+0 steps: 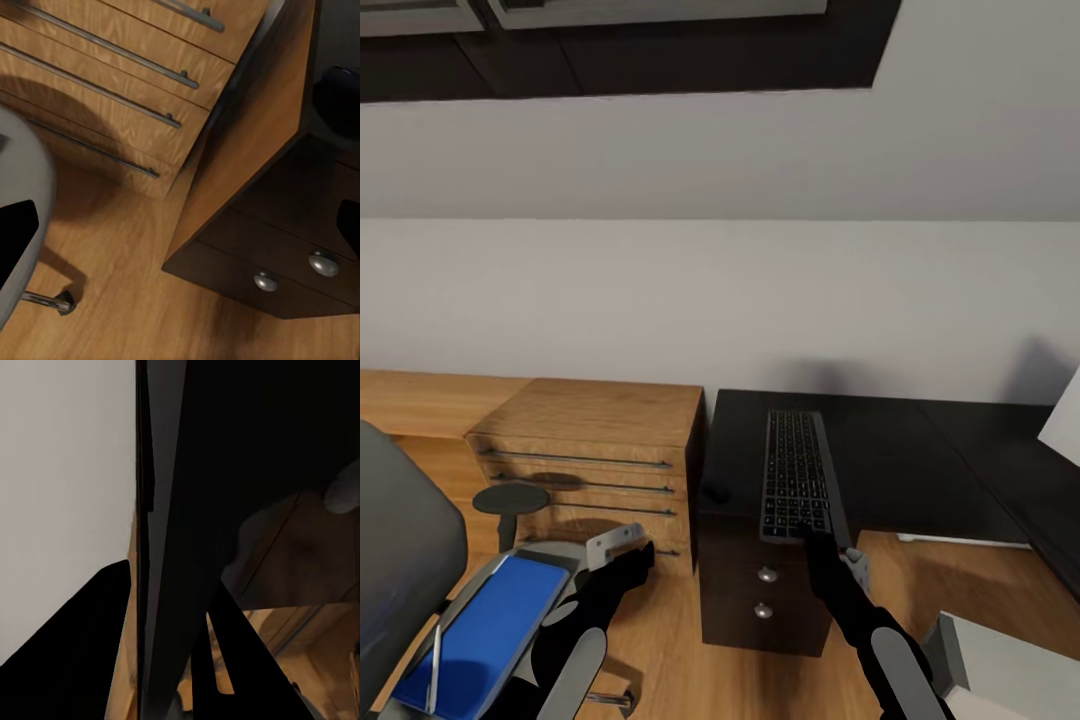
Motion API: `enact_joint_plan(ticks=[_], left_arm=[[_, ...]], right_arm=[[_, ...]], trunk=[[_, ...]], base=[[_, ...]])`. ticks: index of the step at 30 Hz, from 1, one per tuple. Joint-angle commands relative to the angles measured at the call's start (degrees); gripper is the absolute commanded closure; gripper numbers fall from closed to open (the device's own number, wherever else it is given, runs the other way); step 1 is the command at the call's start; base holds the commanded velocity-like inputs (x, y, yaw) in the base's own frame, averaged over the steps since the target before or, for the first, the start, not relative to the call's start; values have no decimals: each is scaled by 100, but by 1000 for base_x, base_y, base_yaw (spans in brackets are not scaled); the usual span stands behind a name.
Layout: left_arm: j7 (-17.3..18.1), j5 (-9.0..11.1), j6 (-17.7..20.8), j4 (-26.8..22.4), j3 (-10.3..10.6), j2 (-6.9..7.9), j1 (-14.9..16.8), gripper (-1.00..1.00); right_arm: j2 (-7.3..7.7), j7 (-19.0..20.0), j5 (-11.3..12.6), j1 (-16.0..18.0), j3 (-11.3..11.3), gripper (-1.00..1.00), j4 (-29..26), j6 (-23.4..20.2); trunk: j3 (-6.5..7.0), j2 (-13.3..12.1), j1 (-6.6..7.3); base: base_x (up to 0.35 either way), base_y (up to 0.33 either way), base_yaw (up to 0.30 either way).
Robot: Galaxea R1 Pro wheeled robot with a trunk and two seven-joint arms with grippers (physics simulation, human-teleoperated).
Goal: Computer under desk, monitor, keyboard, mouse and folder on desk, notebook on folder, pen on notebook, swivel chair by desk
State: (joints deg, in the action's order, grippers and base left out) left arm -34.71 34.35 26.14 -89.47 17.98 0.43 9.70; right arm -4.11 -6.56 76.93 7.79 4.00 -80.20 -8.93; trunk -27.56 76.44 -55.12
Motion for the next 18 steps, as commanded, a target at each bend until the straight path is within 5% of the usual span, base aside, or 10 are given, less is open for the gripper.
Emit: enact_joint_plan(ticks=[1, 18], left_arm=[[-53, 45, 7, -13, 12, 0, 6, -100], [-53, 45, 5, -18, 12, 1, 6, -100]], right_arm=[[-2, -38, 48, 3, -5, 100, -4, -17], [6, -47, 53, 3, -12, 100, 4, -29]], trunk=[[-25, 46, -23], [-330, 727, -396]], base=[[2, 0, 0], [0, 0, 0]])
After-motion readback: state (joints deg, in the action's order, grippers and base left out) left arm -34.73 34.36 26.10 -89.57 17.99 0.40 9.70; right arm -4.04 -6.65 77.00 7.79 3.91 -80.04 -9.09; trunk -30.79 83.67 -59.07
